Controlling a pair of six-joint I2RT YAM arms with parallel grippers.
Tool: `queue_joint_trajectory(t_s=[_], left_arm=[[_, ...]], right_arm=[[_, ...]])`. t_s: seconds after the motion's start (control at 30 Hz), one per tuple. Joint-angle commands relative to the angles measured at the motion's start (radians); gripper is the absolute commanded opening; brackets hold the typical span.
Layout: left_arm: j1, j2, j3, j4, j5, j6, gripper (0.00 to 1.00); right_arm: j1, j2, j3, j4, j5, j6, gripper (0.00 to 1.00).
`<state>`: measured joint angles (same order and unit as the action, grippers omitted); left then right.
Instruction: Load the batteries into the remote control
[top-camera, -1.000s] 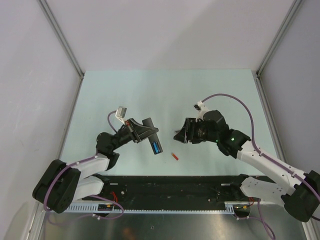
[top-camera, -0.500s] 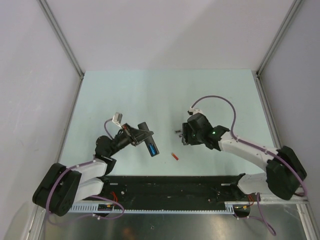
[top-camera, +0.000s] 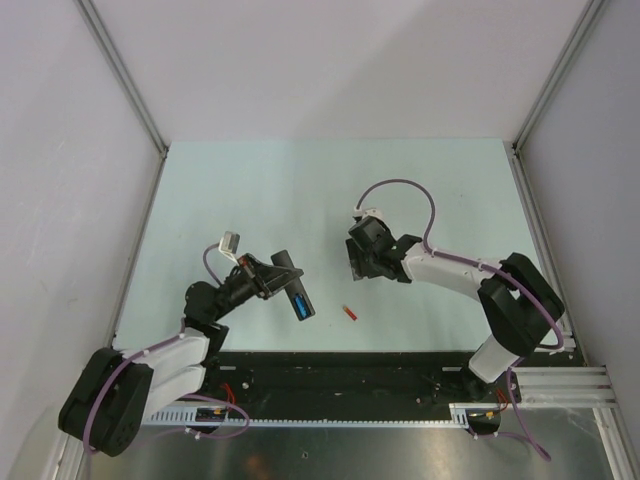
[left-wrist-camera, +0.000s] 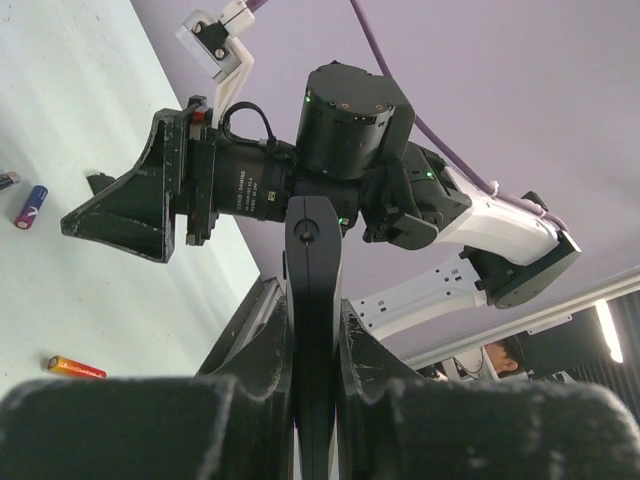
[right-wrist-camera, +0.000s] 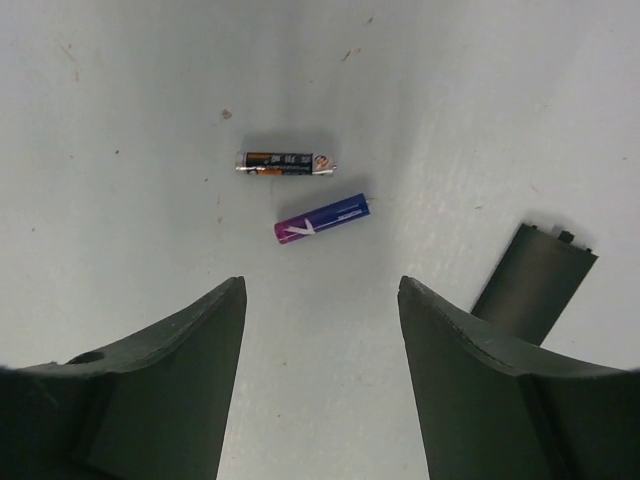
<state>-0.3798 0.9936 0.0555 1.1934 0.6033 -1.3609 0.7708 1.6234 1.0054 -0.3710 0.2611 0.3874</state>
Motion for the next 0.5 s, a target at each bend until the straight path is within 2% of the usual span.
queue_joint_trajectory(t_s=[0.0,0.2,0.47], left_arm=[[0.009,-0.019,-0.019,0.020,0.006,0.009,0.00],[0.009,-0.006,-0.010,0.018,0.016,0.014,0.00],[0.009,-0.013,-0.022,0.018,0.009,0.014,0.00]], right_arm=[[-0.015,0.018,0.038,0.009,0.063,-0.025,0.66],[-0.024,0.043,0.041,0.006,0.055,-0.036,0.67],[-0.025,0.033,0.038,-0.017,0.090,0.241,0.63]])
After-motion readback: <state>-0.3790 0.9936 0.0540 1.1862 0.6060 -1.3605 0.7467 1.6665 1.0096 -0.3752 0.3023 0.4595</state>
